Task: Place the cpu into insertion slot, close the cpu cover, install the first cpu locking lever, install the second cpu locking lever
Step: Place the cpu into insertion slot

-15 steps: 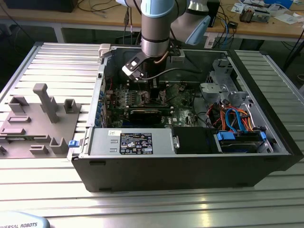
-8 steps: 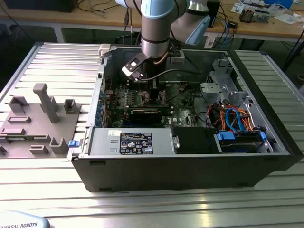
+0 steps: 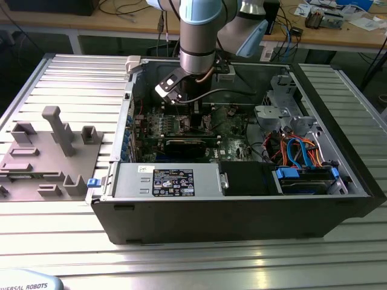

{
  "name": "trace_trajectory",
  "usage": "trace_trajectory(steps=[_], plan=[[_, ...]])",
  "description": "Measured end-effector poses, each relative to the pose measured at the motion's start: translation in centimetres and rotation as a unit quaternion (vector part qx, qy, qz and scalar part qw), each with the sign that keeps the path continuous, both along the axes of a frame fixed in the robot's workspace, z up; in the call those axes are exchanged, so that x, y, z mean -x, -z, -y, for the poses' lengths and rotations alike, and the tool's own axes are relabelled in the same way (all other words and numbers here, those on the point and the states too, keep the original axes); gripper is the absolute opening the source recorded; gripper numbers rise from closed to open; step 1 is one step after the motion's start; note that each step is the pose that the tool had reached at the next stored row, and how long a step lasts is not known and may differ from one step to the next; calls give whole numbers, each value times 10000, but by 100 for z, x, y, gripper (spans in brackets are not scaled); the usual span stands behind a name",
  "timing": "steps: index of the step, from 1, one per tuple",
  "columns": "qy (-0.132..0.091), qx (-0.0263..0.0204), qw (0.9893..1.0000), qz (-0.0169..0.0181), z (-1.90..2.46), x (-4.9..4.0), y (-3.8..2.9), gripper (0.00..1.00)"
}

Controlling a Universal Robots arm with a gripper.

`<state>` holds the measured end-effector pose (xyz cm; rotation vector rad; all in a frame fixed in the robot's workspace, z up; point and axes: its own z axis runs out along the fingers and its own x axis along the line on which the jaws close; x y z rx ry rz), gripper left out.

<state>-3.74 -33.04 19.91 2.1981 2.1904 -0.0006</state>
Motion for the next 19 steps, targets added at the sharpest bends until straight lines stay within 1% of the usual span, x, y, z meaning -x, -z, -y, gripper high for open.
trace_trajectory(steps=[5,6,7,11,15,19], plan=[[0,0,10000,3,-2,-3,1,54],[0,-1,10000,2,-3,-4,2,56],[0,-1,10000,1,-3,-3,1,62],[0,0,10000,1,-3,-4,1,62],[0,0,10000,1,-20,-4,1,62],[0,-3,10000,1,-20,-4,2,62]])
